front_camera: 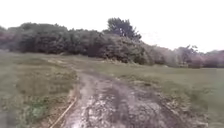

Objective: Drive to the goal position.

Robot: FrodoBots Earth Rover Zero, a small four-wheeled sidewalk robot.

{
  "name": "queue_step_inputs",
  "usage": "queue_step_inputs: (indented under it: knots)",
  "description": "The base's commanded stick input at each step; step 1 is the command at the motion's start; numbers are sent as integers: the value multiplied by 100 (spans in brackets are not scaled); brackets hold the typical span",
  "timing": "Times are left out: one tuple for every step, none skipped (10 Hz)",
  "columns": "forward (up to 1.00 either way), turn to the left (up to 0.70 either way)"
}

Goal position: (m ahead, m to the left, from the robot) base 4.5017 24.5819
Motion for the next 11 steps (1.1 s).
queue_step_inputs:
  knots:
    - [100,32]
    - [100,40]
    - [100,40]
    - [100,0]
    - [100,0]
    - [100,1]
    - [100,18]
    - [100,36]
    - [100,28]
    - [100,12]
    - [100,0]
